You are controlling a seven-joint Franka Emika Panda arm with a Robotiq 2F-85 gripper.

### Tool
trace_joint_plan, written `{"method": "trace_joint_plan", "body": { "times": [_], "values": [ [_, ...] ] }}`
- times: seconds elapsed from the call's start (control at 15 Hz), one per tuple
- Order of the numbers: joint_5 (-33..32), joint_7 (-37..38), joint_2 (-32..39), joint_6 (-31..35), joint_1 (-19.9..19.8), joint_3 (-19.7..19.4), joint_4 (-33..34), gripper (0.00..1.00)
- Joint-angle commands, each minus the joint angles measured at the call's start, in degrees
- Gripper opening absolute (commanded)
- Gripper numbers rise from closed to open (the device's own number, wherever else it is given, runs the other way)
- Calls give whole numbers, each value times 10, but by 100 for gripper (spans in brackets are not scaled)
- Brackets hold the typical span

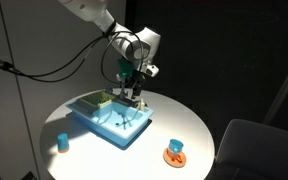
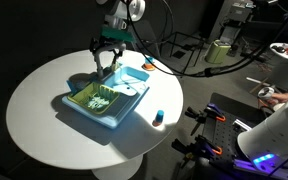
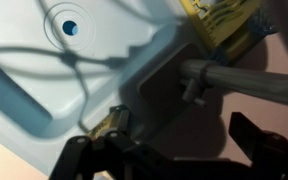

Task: Turn the faucet handle

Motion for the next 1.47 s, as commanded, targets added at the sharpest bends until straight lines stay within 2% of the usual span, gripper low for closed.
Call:
{"method": "trace_joint_plan", "body": {
  "times": [0.0,1.4],
  "values": [
    [11,15,12,-24,-3,8,28,100],
    [20,38,11,-37,-9,3,24,100]
  ]
}}
